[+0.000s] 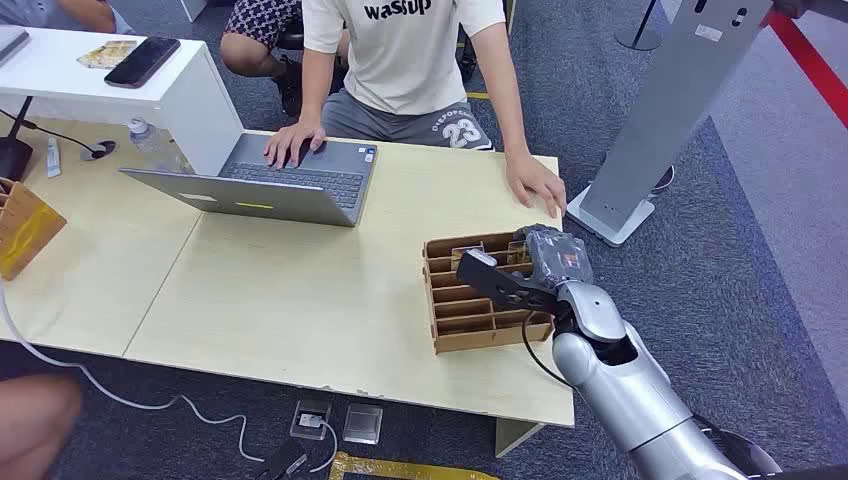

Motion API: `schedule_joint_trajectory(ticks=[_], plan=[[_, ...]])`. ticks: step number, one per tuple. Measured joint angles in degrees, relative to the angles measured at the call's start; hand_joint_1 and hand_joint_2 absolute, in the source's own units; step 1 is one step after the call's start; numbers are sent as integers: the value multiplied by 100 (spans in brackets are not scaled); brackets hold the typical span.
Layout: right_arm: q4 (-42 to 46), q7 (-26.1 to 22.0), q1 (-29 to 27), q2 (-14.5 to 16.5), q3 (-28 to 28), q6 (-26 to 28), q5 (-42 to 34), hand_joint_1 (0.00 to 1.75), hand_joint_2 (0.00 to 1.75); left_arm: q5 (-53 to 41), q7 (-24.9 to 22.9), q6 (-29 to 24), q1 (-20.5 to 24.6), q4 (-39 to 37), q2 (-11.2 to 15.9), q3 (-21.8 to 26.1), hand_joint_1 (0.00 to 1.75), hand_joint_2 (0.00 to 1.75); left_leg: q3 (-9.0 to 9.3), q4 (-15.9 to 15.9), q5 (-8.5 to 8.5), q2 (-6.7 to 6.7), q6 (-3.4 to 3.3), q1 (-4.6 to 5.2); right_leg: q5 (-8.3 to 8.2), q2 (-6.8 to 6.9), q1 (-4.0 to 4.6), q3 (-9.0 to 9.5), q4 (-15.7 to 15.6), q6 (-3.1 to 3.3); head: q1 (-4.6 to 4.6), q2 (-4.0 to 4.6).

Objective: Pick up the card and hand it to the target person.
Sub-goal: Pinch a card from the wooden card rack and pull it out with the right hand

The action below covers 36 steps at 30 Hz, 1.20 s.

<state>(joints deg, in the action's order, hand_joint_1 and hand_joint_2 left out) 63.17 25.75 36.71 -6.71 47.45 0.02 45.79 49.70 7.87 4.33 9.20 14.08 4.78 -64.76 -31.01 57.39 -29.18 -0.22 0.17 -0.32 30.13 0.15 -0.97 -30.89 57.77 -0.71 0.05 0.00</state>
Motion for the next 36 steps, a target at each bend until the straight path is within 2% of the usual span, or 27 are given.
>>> schedule_joint_trajectory(ticks=[4,8,11,15,23,24,28,30,36], plan=[[-26,12,12,-2,2,2,-4,75,175,-10,29,11,-5,0,15,0,0,0,0,0,0,0,0,0,0,0,0,0,0,0,1,0],[-46,28,31,-2,3,4,-11,70,175,-15,50,22,-12,0,33,0,0,0,0,0,0,1,0,0,0,0,0,0,0,0,1,0],[-50,39,31,-2,4,4,-13,75,175,-15,51,28,-16,0,41,0,0,0,0,0,0,1,0,0,0,0,0,0,0,0,1,0],[-50,53,40,-2,7,7,-20,67,175,-15,50,28,-18,0,46,0,0,0,0,0,0,1,0,0,0,0,0,0,0,0,-1,0],[-51,67,43,-4,9,9,-92,62,175,-15,50,28,-37,-1,52,1,0,0,0,0,0,1,0,0,0,0,0,-1,0,0,-1,0],[-51,70,42,-5,9,9,-101,60,175,-15,51,28,-40,-1,53,2,0,0,0,0,0,1,0,0,0,0,0,-1,0,0,-1,0],[-63,94,41,-18,9,14,-127,32,175,-15,55,28,-53,0,55,1,0,0,0,0,0,1,0,0,0,0,0,-1,0,0,-1,0],[-76,98,40,-26,9,20,-140,32,175,-16,57,27,-58,0,56,2,0,0,0,0,0,1,0,0,0,-1,0,-1,0,0,-1,0],[-122,99,39,-54,9,36,-192,51,175,-31,57,27,-59,0,60,2,0,0,1,0,0,1,0,0,0,-1,0,-1,0,0,-1,0]])
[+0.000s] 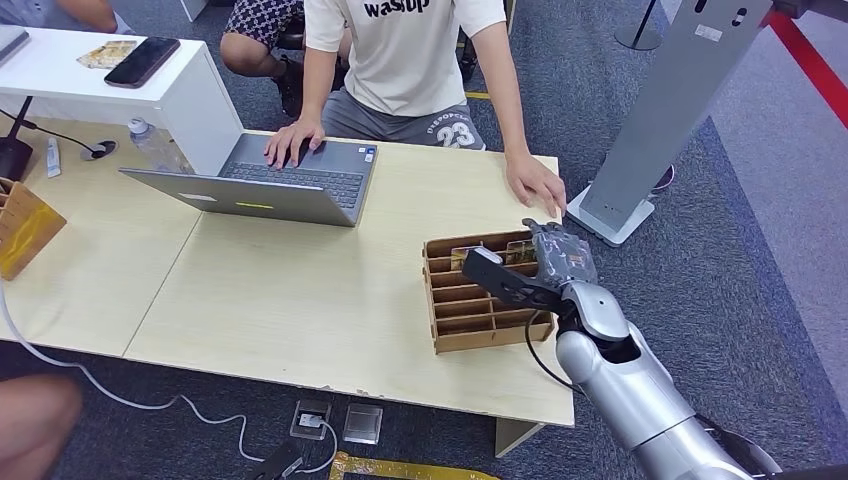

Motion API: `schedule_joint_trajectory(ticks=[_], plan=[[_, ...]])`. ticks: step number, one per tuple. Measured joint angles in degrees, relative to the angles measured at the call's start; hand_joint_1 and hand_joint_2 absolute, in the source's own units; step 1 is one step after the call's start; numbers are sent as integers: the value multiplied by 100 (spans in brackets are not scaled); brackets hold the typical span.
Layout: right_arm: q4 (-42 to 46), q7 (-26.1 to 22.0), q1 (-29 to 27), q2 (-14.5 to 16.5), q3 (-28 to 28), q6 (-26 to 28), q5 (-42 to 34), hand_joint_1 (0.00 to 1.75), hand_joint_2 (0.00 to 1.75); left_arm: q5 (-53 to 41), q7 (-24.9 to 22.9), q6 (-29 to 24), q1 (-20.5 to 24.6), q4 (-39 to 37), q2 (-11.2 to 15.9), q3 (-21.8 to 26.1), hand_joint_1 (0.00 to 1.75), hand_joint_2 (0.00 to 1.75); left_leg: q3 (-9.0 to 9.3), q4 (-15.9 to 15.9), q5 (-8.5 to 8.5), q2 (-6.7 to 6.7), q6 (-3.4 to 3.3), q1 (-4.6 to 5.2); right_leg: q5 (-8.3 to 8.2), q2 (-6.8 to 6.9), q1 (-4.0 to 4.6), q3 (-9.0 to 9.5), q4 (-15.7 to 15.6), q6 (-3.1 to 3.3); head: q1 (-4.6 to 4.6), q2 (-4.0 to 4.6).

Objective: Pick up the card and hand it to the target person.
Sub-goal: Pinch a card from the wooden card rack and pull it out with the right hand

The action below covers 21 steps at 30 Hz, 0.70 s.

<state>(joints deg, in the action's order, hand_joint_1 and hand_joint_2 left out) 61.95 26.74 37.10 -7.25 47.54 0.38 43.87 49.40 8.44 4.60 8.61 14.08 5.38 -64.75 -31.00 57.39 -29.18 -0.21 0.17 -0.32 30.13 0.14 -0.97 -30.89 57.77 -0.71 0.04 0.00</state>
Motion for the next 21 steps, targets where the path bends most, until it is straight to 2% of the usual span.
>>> schedule_joint_trajectory(ticks=[6,10,21], plan=[[-28,1,0,-34,-4,21,-5,62,175,-20,0,1,1,-1,13,-1,0,0,0,0,0,1,0,0,0,-1,0,0,0,0,1,0],[-41,-7,1,-51,-4,26,-5,84,175,-22,6,4,0,-2,27,0,0,0,0,0,0,0,0,0,0,0,0,0,0,0,3,0],[-76,-84,18,-56,-7,74,-4,130,175,-39,44,16,-3,-2,28,-1,0,0,0,0,0,0,0,0,0,0,0,0,0,0,2,0]])
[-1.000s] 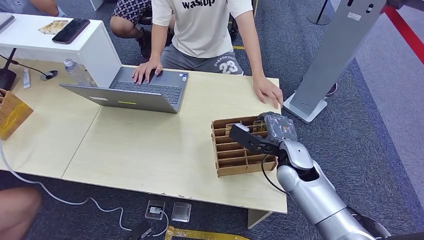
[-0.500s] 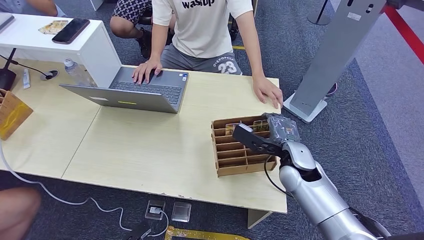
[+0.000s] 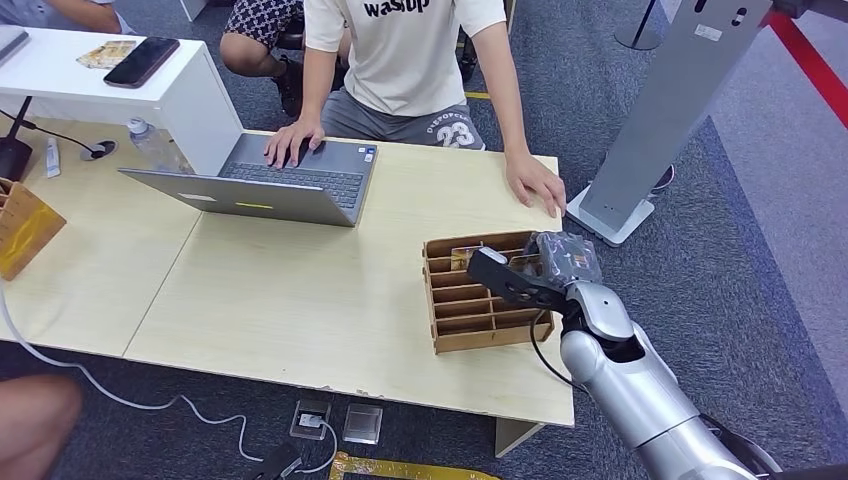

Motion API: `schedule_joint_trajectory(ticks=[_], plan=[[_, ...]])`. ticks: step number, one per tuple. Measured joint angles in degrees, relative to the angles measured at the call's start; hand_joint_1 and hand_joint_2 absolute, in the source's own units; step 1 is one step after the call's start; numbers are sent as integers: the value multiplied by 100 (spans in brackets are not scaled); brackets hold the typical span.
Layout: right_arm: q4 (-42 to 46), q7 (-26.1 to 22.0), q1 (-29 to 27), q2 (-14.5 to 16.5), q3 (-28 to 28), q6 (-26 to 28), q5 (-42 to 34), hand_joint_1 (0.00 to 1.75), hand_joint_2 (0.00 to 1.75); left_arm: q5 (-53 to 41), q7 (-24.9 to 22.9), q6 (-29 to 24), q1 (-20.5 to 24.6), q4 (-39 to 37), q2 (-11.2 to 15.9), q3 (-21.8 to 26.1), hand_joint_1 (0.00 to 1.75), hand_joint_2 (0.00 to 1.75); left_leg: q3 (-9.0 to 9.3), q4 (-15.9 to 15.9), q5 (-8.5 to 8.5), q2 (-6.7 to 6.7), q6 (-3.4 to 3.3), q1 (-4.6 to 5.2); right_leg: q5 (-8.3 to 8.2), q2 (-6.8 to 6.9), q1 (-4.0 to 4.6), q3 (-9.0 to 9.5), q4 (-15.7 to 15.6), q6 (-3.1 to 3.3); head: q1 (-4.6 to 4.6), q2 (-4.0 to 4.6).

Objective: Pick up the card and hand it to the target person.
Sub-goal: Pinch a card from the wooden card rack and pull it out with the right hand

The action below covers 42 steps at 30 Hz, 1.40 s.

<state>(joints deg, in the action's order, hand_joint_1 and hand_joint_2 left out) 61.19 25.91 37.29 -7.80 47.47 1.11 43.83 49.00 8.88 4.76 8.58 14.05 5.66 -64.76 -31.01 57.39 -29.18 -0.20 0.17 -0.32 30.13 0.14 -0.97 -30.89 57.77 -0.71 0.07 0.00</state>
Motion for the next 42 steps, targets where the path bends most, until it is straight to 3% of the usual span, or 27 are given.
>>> schedule_joint_trajectory(ticks=[11,19,23,42], plan=[[-10,-18,15,0,-2,16,2,146,175,-16,2,0,-5,0,0,-1,0,0,1,0,0,0,0,0,0,0,0,0,0,0,-2,0],[-10,-25,23,0,-2,17,-2,148,175,-36,50,24,-4,0,0,-1,0,0,1,0,0,0,0,0,0,0,0,0,0,0,-2,0],[-11,-29,27,0,-2,17,-5,147,175,-51,96,58,-2,0,0,-1,0,175,1,0,0,0,0,0,0,0,0,0,0,0,-2,0],[172,-131,57,-25,-6,47,-303,147,175,-31,120,23,-39,-3,51,2,0,175,0,0,0,0,0,0,0,0,0,0,0,0,-2,0]])
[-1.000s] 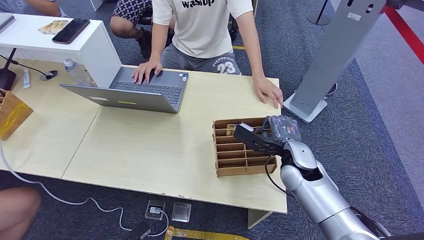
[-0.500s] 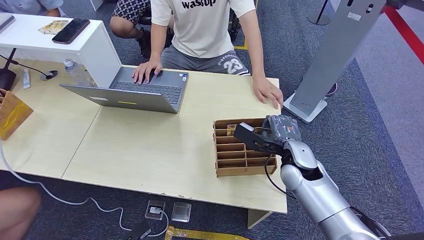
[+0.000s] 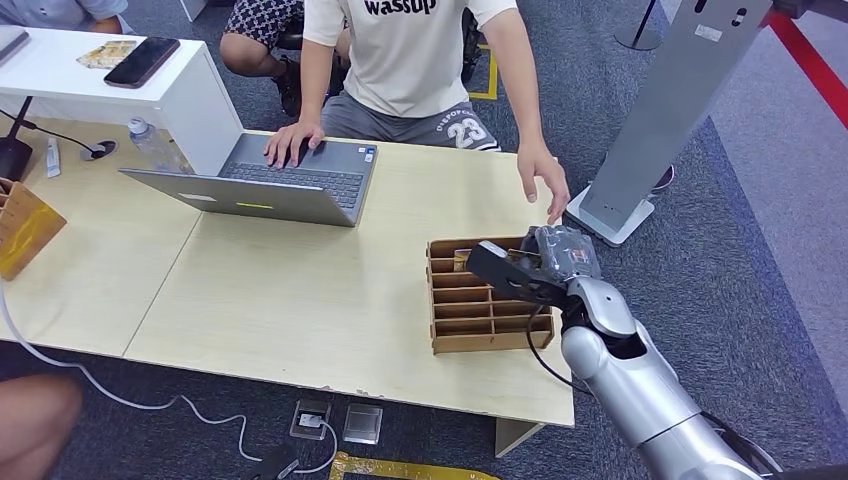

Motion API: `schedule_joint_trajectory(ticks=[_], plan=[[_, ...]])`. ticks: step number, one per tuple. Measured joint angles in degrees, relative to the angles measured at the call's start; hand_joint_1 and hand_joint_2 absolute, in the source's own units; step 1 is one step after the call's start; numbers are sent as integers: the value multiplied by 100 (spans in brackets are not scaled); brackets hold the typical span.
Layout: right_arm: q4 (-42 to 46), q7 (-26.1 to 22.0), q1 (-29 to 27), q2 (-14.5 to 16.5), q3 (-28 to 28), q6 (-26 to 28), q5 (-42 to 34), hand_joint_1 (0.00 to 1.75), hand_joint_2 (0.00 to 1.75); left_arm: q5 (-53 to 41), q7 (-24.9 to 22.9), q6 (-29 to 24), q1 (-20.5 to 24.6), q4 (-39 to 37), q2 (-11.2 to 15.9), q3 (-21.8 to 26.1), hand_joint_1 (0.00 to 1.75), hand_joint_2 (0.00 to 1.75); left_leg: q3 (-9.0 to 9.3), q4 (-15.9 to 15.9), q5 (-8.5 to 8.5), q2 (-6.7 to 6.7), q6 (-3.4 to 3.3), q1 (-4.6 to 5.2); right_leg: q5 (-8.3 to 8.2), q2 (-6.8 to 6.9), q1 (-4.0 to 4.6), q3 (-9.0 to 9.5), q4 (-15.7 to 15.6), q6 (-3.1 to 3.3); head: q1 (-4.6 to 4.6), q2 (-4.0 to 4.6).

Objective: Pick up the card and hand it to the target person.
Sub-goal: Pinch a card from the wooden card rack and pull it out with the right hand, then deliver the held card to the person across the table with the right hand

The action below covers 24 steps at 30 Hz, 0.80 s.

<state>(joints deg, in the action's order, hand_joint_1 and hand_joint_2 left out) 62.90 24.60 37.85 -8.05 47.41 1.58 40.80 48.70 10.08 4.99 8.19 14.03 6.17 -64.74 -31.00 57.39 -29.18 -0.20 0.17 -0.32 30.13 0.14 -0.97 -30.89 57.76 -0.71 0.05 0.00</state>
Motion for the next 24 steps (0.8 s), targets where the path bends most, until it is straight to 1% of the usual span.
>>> schedule_joint_trajectory(ticks=[5,9,11,13,15,18,20,22,24], plan=[[341,72,15,-79,-11,-151,-215,147,175,28,13,-22,-39,-2,18,5,0,175,0,0,0,0,0,0,0,0,0,0,0,0,-1,0],[831,177,31,-165,-38,-314,-419,147,175,98,53,-47,-95,-8,45,34,0,175,0,0,0,1,0,0,0,-1,0,-1,0,0,2,0],[1145,209,49,-210,-56,-282,-421,147,175,149,79,-66,-128,-14,49,54,0,175,0,0,0,1,0,0,0,-1,0,-2,0,0,4,0],[1477,140,59,-244,-87,-89,-298,147,175,190,104,-73,-155,-19,49,75,0,175,-1,0,0,1,0,0,0,-1,0,-3,0,0,4,0],[1789,-126,59,-257,-138,252,-77,147,175,211,129,-73,-170,-19,49,102,0,175,-1,0,0,1,0,0,0,-1,0,-3,0,0,3,0],[2044,-911,51,-250,-174,812,190,147,175,186,142,-67,-169,-19,45,120,0,175,0,0,0,2,0,0,0,-1,0,-2,0,0,5,0],[2051,-1411,21,-228,-179,1121,213,147,175,166,142,-64,-164,-19,37,120,0,175,-1,0,0,1,0,0,0,0,0,-1,0,0,8,0],[1990,-1751,-17,-206,-184,1394,183,147,175,157,142,-65,-161,-19,29,120,0,175,-1,0,0,1,0,0,0,0,0,-1,0,0,5,0],[1906,-1974,-41,-190,-186,1624,142,147,175,150,142,-65,-153,-19,27,120,0,175,-1,0,0,1,0,0,0,0,0,-1,0,0,3,0]])
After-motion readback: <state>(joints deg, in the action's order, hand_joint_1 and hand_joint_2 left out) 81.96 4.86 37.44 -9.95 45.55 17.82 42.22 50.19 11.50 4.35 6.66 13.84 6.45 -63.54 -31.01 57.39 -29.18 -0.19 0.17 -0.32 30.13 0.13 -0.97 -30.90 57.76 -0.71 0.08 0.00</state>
